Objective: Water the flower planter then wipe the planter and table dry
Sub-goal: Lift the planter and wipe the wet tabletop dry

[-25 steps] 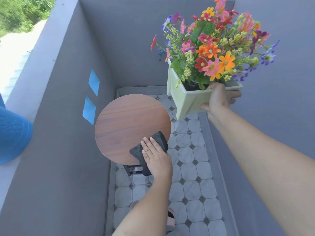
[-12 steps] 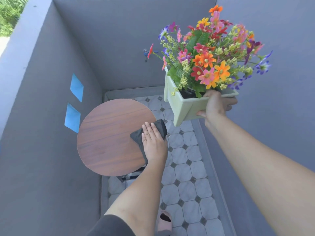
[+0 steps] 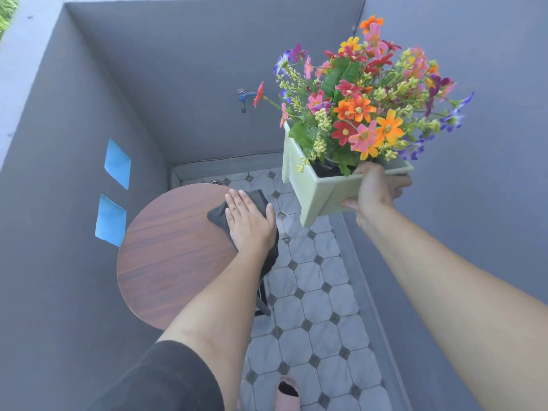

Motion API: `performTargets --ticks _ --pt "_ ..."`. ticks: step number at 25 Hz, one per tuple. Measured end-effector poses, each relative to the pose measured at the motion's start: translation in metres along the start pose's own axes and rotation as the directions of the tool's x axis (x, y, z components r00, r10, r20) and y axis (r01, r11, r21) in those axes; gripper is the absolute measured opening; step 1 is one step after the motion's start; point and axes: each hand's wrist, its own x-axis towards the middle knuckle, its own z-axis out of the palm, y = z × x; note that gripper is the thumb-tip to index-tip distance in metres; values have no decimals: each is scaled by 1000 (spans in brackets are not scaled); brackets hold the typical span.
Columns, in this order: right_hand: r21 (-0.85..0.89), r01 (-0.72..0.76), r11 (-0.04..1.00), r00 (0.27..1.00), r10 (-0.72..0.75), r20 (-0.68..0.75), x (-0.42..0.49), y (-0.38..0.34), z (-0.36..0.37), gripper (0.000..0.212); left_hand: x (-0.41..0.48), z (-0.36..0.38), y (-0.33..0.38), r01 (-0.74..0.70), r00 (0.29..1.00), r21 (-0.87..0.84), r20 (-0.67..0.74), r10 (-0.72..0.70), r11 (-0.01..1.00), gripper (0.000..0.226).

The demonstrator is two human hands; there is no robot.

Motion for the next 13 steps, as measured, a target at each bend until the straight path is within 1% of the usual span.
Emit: performTargets --ticks 2,6,13 --pt "9 7 1000 1000 -7 8 0 -1 2 46 13 -5 -3 13 1000 -1 -14 -13 1000 73" --pt "5 6 1000 1000 -6 6 0 -3 10 44 37 -15 -16 49 998 16 -33 -48 999 71" --pt "-5 -2 1000 999 2 44 -9 -4 30 44 62 -34 -48 176 979 -10 -103 -176 984 70"
